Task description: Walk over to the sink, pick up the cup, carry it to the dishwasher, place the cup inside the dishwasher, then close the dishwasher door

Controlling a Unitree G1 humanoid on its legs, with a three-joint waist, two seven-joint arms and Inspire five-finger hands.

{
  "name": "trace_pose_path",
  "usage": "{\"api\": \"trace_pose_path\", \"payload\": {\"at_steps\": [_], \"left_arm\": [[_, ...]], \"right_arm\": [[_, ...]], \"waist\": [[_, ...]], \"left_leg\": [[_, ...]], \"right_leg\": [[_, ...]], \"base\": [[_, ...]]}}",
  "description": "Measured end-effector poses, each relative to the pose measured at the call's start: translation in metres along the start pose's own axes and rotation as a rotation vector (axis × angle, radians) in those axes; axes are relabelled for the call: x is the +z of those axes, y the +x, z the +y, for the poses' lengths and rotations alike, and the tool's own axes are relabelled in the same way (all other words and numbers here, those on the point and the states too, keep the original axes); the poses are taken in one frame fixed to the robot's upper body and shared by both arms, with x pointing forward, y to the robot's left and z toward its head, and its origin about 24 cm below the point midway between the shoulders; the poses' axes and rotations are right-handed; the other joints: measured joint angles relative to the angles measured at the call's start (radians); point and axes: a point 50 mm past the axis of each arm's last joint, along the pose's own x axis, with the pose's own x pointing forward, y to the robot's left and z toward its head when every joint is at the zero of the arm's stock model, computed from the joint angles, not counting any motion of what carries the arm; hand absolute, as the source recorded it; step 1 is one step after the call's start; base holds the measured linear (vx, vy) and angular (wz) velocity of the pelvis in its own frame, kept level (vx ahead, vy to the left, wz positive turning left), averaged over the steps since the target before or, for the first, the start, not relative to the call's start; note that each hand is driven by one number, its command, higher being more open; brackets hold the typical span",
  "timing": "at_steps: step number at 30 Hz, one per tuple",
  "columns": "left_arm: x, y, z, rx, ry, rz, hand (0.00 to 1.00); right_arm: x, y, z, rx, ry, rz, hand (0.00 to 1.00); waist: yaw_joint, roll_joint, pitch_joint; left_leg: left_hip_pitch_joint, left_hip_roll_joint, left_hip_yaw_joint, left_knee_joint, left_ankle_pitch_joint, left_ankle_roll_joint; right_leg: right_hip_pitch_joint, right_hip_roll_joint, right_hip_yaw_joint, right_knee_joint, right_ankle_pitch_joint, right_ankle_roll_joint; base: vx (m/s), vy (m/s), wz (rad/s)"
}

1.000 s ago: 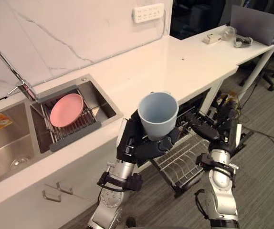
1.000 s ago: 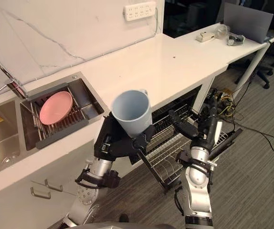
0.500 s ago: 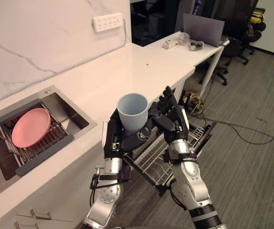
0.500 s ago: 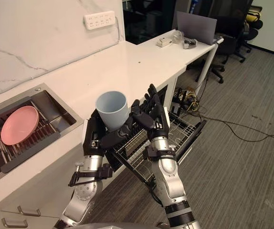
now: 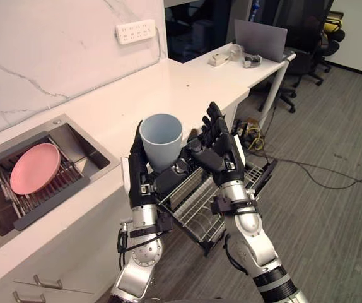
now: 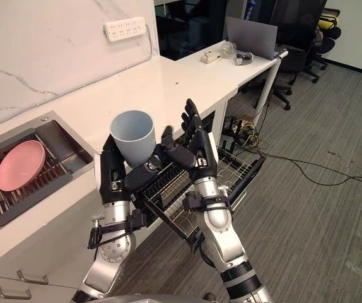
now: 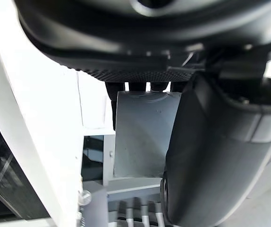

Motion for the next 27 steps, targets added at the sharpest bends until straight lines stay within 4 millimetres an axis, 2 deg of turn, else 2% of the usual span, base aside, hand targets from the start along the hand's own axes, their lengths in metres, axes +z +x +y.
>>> {"api": "trace_pose_path", "payload": {"at_steps": [5,9,13,27], "left_arm": [[-0.009,-0.001,0.0,0.004,0.053,0.045,0.0],[-0.024,-0.005,0.0,-0.004,0.107,0.109,0.0],[-0.04,-0.016,-0.003,-0.103,0.208,0.162,0.0],[-0.043,-0.016,-0.002,-0.136,0.241,0.177,0.0]], "right_arm": [[-0.002,-0.002,0.002,0.029,0.004,0.009,1.0],[-0.001,-0.002,0.004,0.034,0.006,0.006,1.0],[0.007,-0.002,0.027,0.138,0.044,-0.031,1.0],[0.002,-0.002,0.031,0.157,-0.005,0.005,1.0]], "waist": [[0.002,-0.005,-0.003],[0.001,-0.012,-0.008],[-0.005,-0.019,-0.013],[-0.019,-0.021,-0.023]], "left_leg": [[0.0,-0.025,-0.015,-0.02,0.015,0.017],[0.001,-0.041,-0.016,-0.032,0.022,0.027],[0.001,-0.046,-0.016,-0.037,0.024,0.029],[-0.002,-0.071,-0.052,-0.066,0.048,0.044]], "right_leg": [[0.001,-0.022,-0.014,-0.001,0.008,0.012],[-0.002,-0.038,-0.015,-0.002,0.015,0.022],[-0.005,-0.041,-0.016,-0.005,0.016,0.023],[-0.001,-0.061,-0.051,-0.001,0.021,0.031]], "base": [[-0.02,0.073,0.12],[-0.03,0.074,0.03],[-0.01,0.031,0.0],[0.0,0.03,0.08]]}}
